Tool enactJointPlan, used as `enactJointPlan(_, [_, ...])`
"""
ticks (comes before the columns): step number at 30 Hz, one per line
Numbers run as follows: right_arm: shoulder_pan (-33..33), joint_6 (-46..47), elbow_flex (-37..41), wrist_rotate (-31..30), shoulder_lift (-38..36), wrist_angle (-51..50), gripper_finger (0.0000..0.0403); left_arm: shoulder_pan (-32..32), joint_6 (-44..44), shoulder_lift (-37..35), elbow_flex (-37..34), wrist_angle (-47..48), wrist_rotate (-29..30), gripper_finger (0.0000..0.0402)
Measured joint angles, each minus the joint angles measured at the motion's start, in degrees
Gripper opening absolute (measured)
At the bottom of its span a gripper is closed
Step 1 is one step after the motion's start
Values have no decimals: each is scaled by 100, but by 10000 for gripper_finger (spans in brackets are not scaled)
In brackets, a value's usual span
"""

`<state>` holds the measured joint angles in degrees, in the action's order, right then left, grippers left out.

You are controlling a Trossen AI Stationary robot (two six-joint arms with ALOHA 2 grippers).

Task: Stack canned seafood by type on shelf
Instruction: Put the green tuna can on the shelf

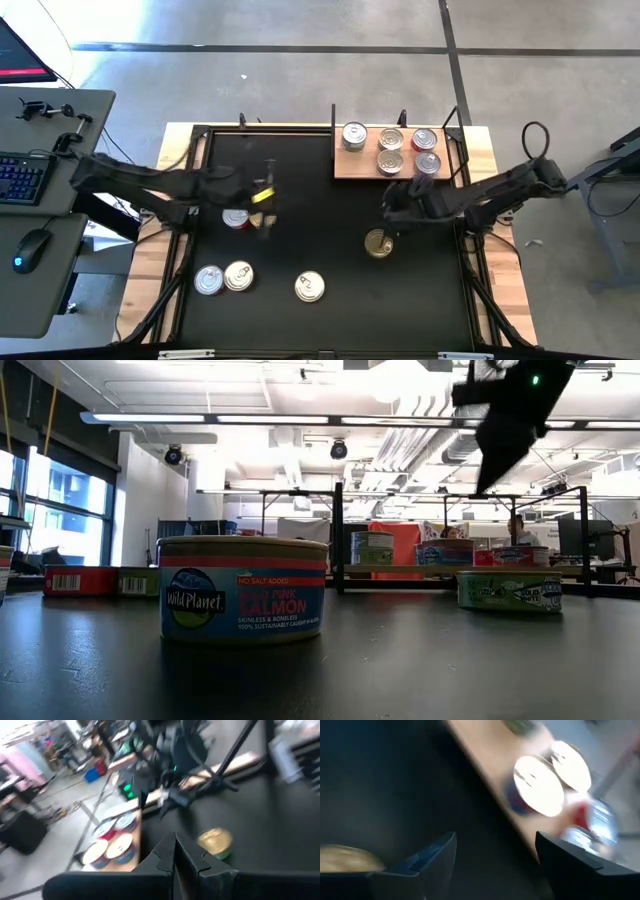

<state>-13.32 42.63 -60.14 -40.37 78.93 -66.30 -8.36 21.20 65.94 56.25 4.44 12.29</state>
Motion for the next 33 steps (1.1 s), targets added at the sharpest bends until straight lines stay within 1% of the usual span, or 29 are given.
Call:
enactJointPlan(2, [-285,-48,0,-21,52,642,263,-289,-499,-357,0,204,9,0])
enactJointPlan(5, [-643,-366,0,-265,207,1608,263,-655,-1506,-773,0,568,12,0])
enactJointPlan(8, [-884,-859,0,-602,468,2494,263,-943,-2314,-974,0,1148,41,0])
enactJointPlan(10, [-949,-1256,0,-661,703,3053,263,-1089,-2882,-998,0,1628,146,0])
enactJointPlan(12, [-919,-1740,0,-551,957,3596,263,-1217,-3430,-953,0,2163,397,0])
enactJointPlan(15, [-809,-2529,2,-163,1396,4390,263,-1370,-4300,-739,0,3094,954,0])
enactJointPlan(18, [-614,-2955,11,-223,1666,5516,263,-1444,-5458,-461,-2,3967,1575,0])
enactJointPlan(20, [-463,-3310,6,-218,1670,6131,263,-1421,-5994,-294,-2,4344,1923,1])
enactJointPlan(22, [-350,-3426,4,-222,1580,6218,263,-1361,-6153,-118,-2,4540,2145,1])
enactJointPlan(25, [-319,-3332,7,-209,1235,5734,263,-1269,-5952,135,-2,4560,2188,1])
enactJointPlan(28, [-400,-2723,4,-206,864,4878,263,-1198,-5634,420,-2,4526,2201,1])
enactJointPlan(30, [-517,-2176,4,-200,697,4302,263,-1136,-5665,625,-2,4506,2300,2])
enactJointPlan(33, [-762,-1507,4,-198,564,3666,263,-1060,-5630,945,-2,4512,2259,13])
